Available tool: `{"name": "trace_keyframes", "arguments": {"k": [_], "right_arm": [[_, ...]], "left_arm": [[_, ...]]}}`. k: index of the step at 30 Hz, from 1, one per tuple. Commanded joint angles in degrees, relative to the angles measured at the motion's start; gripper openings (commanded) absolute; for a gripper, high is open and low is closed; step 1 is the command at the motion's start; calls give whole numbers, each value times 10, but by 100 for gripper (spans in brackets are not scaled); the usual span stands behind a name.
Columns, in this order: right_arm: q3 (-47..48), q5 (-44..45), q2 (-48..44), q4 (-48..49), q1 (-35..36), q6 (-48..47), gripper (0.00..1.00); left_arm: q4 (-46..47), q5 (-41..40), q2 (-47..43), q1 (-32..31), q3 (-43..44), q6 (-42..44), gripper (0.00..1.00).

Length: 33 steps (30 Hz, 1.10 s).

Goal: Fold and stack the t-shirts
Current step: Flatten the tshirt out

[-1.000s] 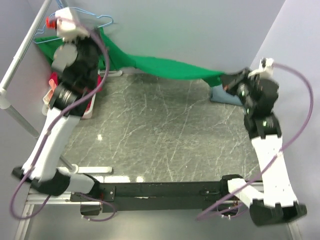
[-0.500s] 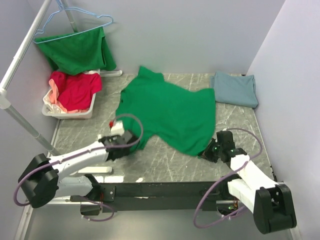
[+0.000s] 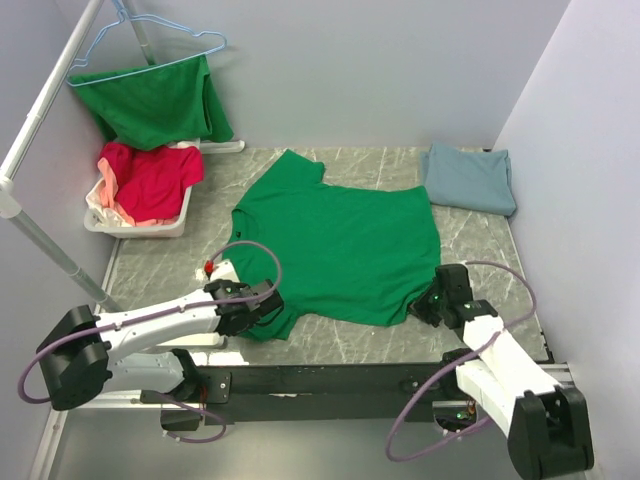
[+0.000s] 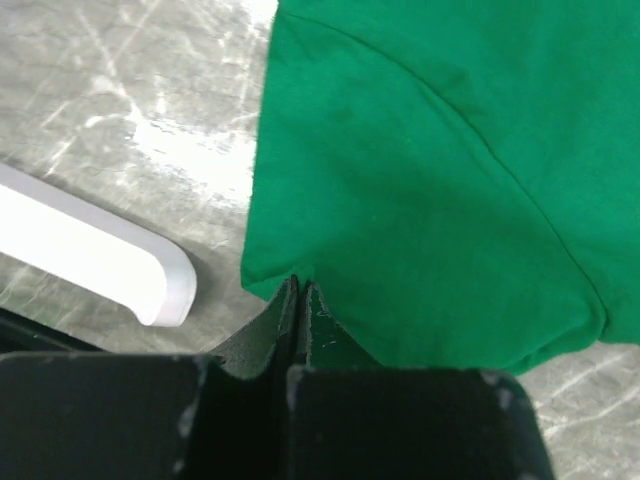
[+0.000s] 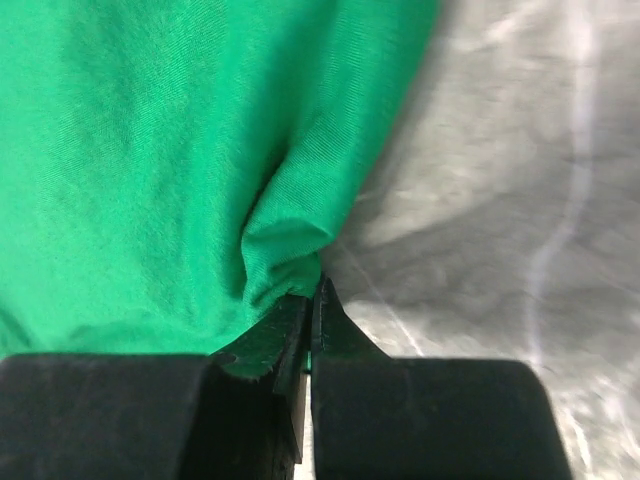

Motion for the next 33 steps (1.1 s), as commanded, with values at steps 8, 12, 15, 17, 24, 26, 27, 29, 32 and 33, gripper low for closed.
{"name": "trace_keyframes", "arguments": {"k": [8, 12, 15, 17, 24, 26, 27, 29, 32, 33], "right_arm": [[60, 156, -175, -152, 2, 62, 0], [96, 193, -170, -213, 1, 93, 0], [123, 221, -172, -251, 1, 120, 0], [142, 236, -177, -276, 1, 141, 0], [196, 289, -167, -317, 2, 164, 0], [198, 276, -162, -316, 1, 162, 0], [195, 272, -162, -314, 2, 162, 0], [184, 258, -165, -304, 1, 162, 0], [173, 239, -168, -291, 1, 158, 0], [172, 237, -168, -287, 1, 158, 0]], "left_arm": [[-43, -45, 20, -20, 42, -60, 1], [-49, -49, 23, -24, 50, -61, 1], [-58, -51, 20, -29, 51, -70, 1], [-61, -50, 14, -31, 46, -74, 1], [-48, -33, -13, -43, 24, -65, 1], [-51, -33, -20, -45, 22, -67, 1], [-53, -34, -22, -45, 22, -68, 1], [-56, -33, -27, -47, 24, -69, 1], [-52, -30, -33, -51, 23, -68, 1], [-52, -29, -33, -52, 23, -69, 1]]}}
